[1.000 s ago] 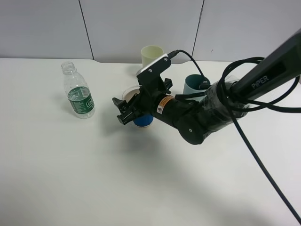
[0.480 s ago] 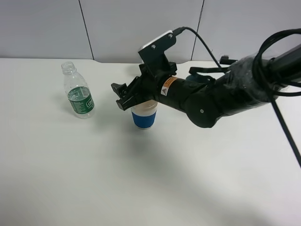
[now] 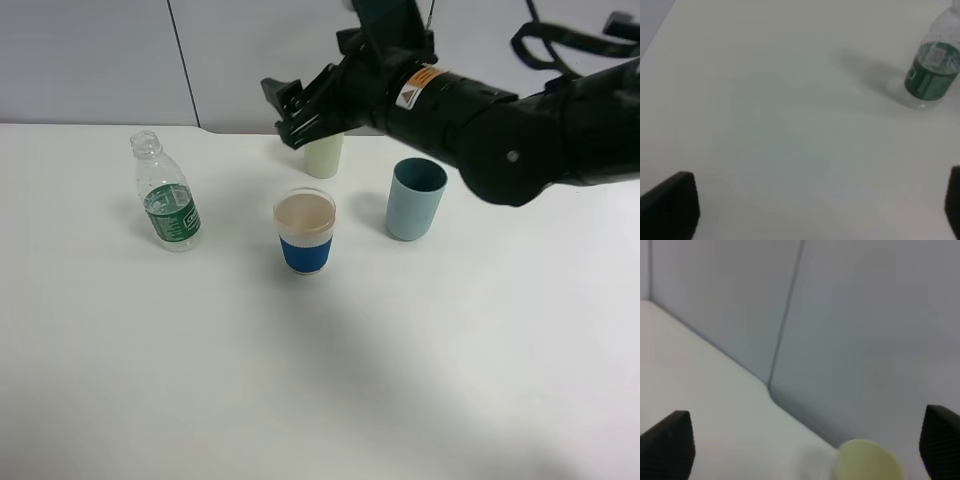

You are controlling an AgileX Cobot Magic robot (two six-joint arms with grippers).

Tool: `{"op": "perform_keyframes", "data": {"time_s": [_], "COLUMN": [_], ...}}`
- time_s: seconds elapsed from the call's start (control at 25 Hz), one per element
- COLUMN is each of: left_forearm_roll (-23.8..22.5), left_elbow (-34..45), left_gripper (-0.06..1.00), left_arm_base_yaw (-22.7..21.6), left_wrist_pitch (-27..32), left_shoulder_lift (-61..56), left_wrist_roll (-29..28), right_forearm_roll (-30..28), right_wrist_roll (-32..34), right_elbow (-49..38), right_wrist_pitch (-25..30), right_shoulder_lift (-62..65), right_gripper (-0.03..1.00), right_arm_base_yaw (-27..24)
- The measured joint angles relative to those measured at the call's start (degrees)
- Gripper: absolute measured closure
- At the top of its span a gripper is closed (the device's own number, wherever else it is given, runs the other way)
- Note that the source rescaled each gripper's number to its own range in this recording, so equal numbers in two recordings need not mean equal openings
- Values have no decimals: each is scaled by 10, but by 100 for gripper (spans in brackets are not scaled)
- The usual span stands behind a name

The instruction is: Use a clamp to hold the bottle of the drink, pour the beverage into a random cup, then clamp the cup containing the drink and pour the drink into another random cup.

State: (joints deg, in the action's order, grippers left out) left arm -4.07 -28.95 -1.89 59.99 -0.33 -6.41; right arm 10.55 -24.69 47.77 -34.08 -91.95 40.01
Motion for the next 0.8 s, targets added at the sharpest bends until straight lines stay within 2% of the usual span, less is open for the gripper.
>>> {"op": "perform_keyframes", "data": {"time_s": [0.16,0.32,0.56,0.8], "left_forearm_roll": [0,0,0,0], "left_elbow": [0,0,0,0], "left_gripper": [-6,-6,-6,-6], "left_arm_base_yaw": [0,0,0,0], "left_wrist_pitch": [0,0,0,0], "left_shoulder_lift": [0,0,0,0], "left_wrist_roll": [0,0,0,0], "right_forearm_roll": [1,-24,-99,-167], "right_wrist_roll": [-3,2,91,166], "right_elbow": [0,0,0,0], "right_wrist_pitch": [49,112,207,337], "right_shoulder_lift": [50,94,169,241], "right_gripper": [18,13,13,13], "right_arm_base_yaw": [-57,-127,-233,-321]}}
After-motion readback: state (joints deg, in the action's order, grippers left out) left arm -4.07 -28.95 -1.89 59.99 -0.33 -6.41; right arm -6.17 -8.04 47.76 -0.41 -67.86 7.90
